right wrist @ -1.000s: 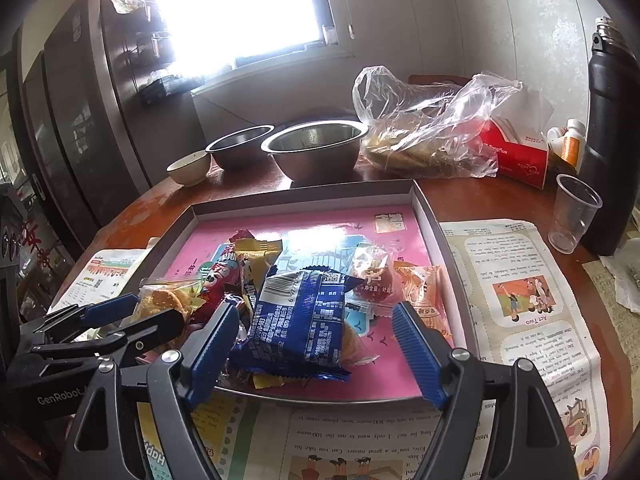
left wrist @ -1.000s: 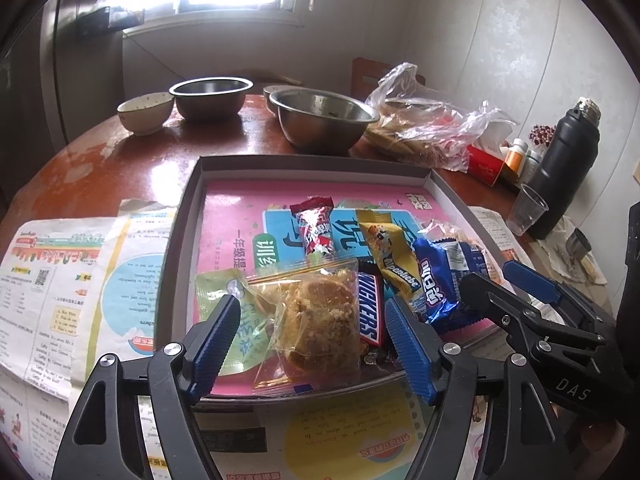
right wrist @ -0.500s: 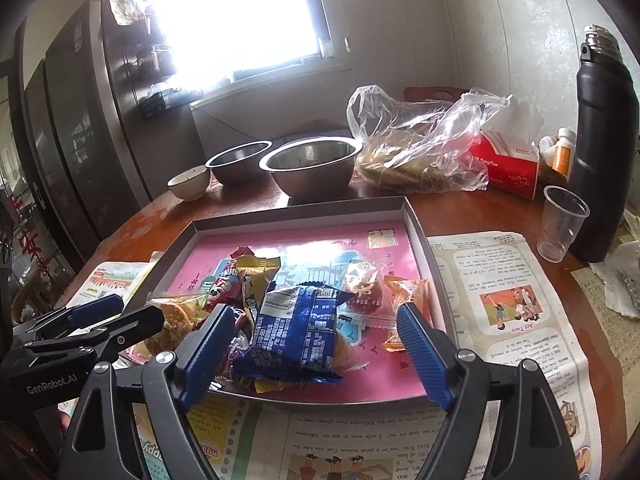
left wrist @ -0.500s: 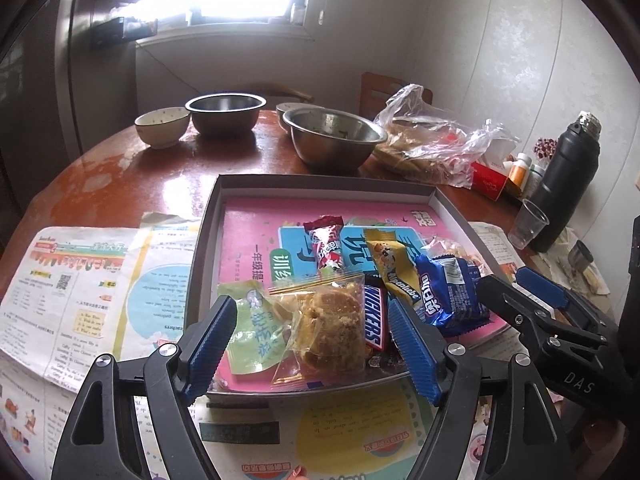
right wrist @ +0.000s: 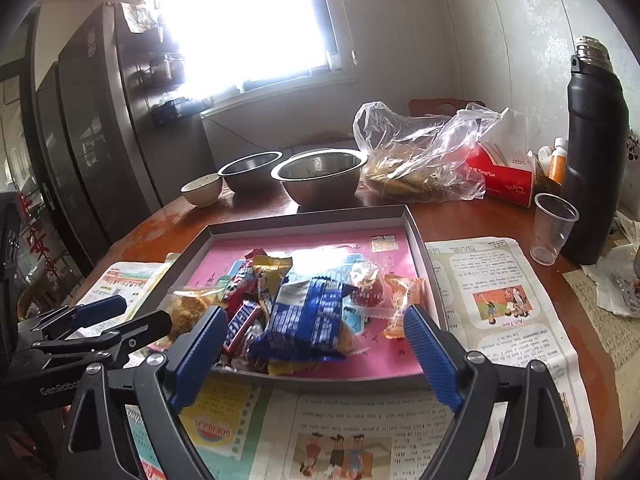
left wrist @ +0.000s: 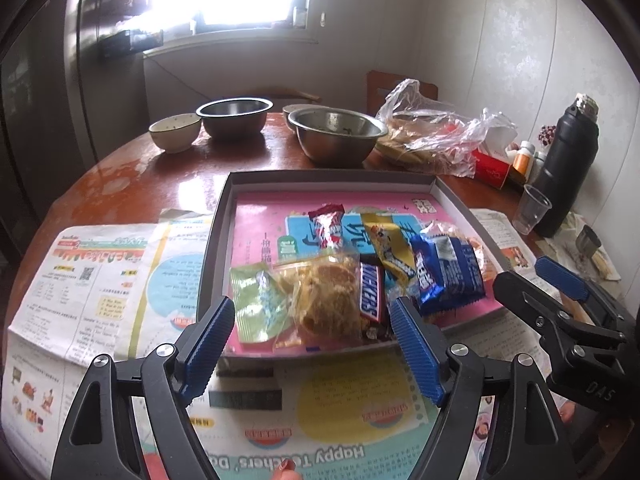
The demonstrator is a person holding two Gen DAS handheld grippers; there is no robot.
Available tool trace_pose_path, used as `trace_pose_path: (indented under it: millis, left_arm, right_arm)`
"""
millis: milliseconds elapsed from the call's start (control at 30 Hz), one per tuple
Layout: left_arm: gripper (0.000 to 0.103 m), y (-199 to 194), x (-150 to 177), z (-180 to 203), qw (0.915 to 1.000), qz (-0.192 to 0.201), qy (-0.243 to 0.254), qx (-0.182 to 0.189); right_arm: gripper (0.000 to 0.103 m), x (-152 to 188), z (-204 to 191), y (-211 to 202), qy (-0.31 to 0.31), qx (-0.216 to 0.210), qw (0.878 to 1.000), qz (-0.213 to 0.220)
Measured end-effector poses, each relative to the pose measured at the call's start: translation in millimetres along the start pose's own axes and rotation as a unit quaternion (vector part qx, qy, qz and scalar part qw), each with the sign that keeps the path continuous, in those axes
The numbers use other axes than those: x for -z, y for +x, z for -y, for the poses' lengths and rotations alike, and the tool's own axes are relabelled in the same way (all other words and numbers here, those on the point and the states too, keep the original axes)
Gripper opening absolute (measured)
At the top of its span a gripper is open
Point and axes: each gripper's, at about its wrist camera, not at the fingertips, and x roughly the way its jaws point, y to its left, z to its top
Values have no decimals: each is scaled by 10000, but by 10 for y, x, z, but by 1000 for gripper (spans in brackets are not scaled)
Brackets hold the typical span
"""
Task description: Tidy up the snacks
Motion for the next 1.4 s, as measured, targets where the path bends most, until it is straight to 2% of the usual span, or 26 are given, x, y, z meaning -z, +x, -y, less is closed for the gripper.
trace_pose_path:
  millis: [200, 300, 500, 600, 700, 1067, 1400]
  left_arm:
    - [82, -84, 196, 27, 9999, -88, -7, -92]
    - [82, -156, 316, 6, 9997, -118, -21, -210]
    - [83, -266, 614, 19, 9993, -237, -95, -274]
    - [83, -357, 746, 59, 9992, -140, -82, -360]
    - [83, -405, 836, 93, 9994, -150, -108, -281]
    - [83, -436, 961, 144, 9991, -216, 36, -364]
    - [83, -437, 973, 118, 9989, -239, 66, -397]
  right_arm:
    - [93, 130, 34, -131, 36, 9, 10000, -15]
    - [101, 221, 39, -193, 0, 49, 10000, -46]
    - [101, 416, 14, -339, -45, 106, 9999, -85]
    - [101, 497, -26, -416, -147, 138, 9998, -63]
    - [101, 582, -45, -475, -181, 134, 9997, -92]
    - [101, 839, 22, -604, 98, 324, 9992, -222]
    - [101, 875, -35, -634, 39, 374, 9991, -209]
